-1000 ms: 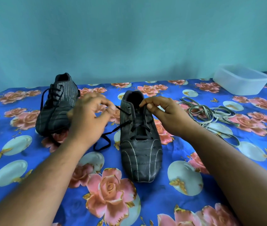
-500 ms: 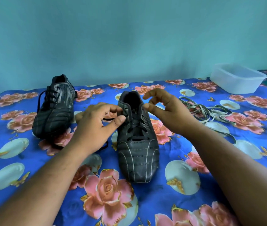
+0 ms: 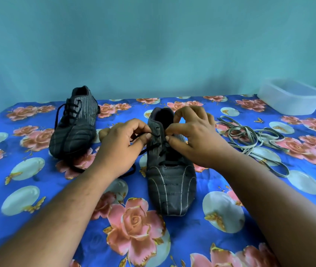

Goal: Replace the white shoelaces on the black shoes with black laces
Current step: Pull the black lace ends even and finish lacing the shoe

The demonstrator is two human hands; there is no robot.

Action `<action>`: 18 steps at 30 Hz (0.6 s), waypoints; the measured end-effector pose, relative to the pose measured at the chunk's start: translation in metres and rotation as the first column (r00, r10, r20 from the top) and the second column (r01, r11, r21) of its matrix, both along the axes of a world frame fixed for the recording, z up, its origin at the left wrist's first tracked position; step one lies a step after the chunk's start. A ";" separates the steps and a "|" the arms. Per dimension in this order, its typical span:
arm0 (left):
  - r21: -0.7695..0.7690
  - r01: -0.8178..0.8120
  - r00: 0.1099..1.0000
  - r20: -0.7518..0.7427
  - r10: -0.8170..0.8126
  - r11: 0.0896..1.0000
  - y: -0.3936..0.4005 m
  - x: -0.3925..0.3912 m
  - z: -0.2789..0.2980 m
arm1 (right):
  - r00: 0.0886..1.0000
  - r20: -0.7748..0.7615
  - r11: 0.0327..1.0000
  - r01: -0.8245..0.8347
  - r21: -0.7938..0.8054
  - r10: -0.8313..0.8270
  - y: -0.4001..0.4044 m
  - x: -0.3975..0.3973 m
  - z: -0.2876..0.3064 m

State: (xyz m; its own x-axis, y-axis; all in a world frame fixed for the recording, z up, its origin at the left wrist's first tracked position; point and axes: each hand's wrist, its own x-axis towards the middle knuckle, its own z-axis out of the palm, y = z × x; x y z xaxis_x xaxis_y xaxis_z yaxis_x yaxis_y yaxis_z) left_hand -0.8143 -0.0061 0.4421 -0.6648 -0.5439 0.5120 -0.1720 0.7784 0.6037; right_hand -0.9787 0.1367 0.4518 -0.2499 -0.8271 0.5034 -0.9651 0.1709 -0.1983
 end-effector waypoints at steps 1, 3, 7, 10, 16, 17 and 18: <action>0.024 0.015 1.000 -0.003 -0.015 1.000 -0.001 0.000 -0.002 | 1.000 0.009 1.000 -0.010 0.001 0.010 -0.001 0.000 0.000; 0.064 0.037 0.999 -0.007 -0.037 0.997 -0.003 -0.001 -0.006 | 0.999 0.039 1.000 -0.014 0.000 0.014 -0.003 0.001 -0.001; 0.220 0.055 0.997 0.040 -0.065 0.974 -0.007 -0.002 -0.007 | 0.994 0.109 1.000 -0.009 0.004 0.008 -0.004 0.002 -0.002; 0.263 0.067 0.995 0.053 -0.084 0.962 -0.011 -0.004 -0.008 | 0.983 0.181 1.000 -0.023 -0.003 0.023 -0.005 0.003 -0.003; 0.429 0.134 0.991 -0.046 -0.126 0.893 -0.005 -0.004 -0.007 | 0.958 0.286 0.999 -0.011 -0.052 0.026 -0.009 0.008 -0.009; 0.441 0.147 0.989 -0.062 -0.133 0.886 -0.005 -0.003 -0.006 | 0.948 0.316 0.998 -0.012 -0.068 0.033 -0.010 0.008 -0.010; 0.450 0.152 0.988 -0.071 -0.134 0.880 -0.005 -0.002 -0.005 | 0.937 0.346 0.996 -0.015 -0.083 0.043 -0.010 0.008 -0.011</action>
